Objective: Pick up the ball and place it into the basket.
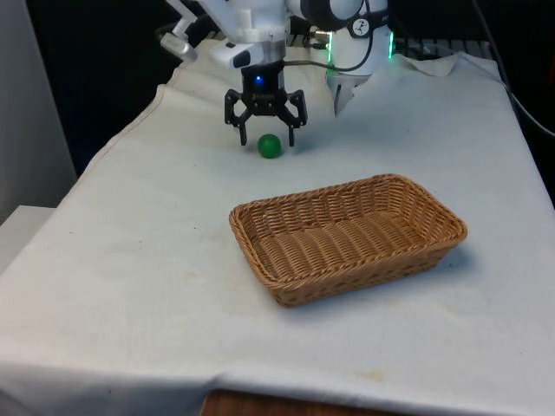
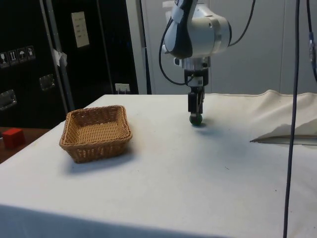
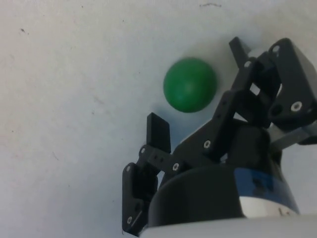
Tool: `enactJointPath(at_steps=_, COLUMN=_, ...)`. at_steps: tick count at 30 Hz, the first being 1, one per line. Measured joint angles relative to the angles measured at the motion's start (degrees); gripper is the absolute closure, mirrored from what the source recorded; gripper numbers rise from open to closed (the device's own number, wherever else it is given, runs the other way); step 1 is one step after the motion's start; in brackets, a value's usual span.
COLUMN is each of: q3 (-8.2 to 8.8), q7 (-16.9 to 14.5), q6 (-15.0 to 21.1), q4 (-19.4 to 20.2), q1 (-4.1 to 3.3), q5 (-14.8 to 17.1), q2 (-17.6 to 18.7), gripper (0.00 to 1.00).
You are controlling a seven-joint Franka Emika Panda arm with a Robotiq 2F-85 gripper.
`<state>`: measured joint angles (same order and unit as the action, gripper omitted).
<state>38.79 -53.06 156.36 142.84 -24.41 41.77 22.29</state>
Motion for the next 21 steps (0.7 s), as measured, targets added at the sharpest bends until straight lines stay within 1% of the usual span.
enactJointPath(at_steps=9, q3=0.06, q7=0.0, q6=0.0, q4=-0.17, q1=0.0, q5=0.06, q2=0.11, gripper=0.0)
enactJointPath(at_steps=10, q3=0.06, q7=0.0, q6=0.0, q4=-0.17, q1=0.0, q5=0.06, q2=0.11, gripper=0.02)
enactJointPath(at_steps=11, q3=0.06, q7=0.0, q6=0.0, q4=-0.23, q1=0.0, q5=0.06, q2=0.11, gripper=0.08)
enactJointPath(at_steps=13, q3=0.06, q7=0.0, q6=0.0, q4=-0.23, q1=0.0, q5=0.06, q2=0.11, gripper=0.27)
enactJointPath(at_steps=14, q3=0.06, q7=0.0, q6=0.0, q4=-0.23, q1=0.0, q5=0.06, q2=0.11, gripper=0.27)
enactJointPath(at_steps=16, q3=0.06, q7=0.0, q6=0.0, q4=-0.23, q1=0.0, q5=0.06, q2=0.11, gripper=0.48)
enactJointPath(at_steps=17, q3=0.11, q7=0.0, q6=0.0, q4=-0.23, q1=0.0, q5=0.06, q2=0.11, gripper=0.67)
enactJointPath(at_steps=20, q3=0.11, q7=0.0, q6=0.0, q4=-0.23, q1=0.0, q5=0.06, q2=0.11, gripper=0.95)
enactJointPath(at_steps=21, q3=0.11, q7=0.0, q6=0.0, q4=-0.23, q1=0.0, q5=0.06, q2=0.11, gripper=0.98)
